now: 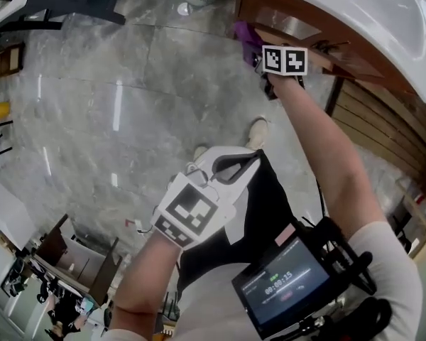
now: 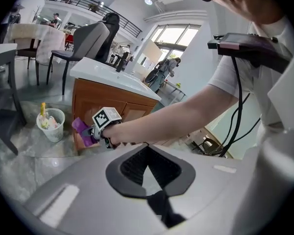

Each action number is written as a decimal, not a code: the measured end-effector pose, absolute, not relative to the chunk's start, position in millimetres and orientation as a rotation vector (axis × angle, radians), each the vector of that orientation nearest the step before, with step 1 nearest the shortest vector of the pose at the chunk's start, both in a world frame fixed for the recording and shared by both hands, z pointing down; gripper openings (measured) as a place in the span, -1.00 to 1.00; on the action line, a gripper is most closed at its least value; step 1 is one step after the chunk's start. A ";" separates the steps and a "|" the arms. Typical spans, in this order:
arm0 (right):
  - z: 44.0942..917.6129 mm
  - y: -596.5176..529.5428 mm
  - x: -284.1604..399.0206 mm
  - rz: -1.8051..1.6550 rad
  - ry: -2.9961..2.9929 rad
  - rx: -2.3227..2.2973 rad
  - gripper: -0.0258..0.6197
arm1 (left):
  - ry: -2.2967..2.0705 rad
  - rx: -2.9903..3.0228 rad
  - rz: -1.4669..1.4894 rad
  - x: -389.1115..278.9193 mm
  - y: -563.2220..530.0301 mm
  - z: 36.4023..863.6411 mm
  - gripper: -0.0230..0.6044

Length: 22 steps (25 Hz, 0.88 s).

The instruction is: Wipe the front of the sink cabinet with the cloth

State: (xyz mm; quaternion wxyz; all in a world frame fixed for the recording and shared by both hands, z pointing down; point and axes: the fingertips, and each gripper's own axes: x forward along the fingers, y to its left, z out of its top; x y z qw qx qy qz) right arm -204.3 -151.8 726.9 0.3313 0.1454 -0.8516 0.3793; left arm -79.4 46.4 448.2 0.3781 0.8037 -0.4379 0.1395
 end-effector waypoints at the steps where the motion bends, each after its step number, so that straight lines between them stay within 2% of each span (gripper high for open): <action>1: 732.2 -151.2 -211.1 1.010 -2.223 0.377 -0.66 | -1.127 2.044 0.356 -82.6 48.4 452.0 -0.90; 9: 765.5 -173.7 -219.1 1.207 -2.180 0.464 -0.66 | -1.153 1.985 0.355 -102.0 61.8 469.3 -0.90; 22: 781.1 -215.7 -140.0 1.358 -2.128 0.711 -0.66 | -1.050 2.043 0.377 -71.6 34.9 473.0 -0.90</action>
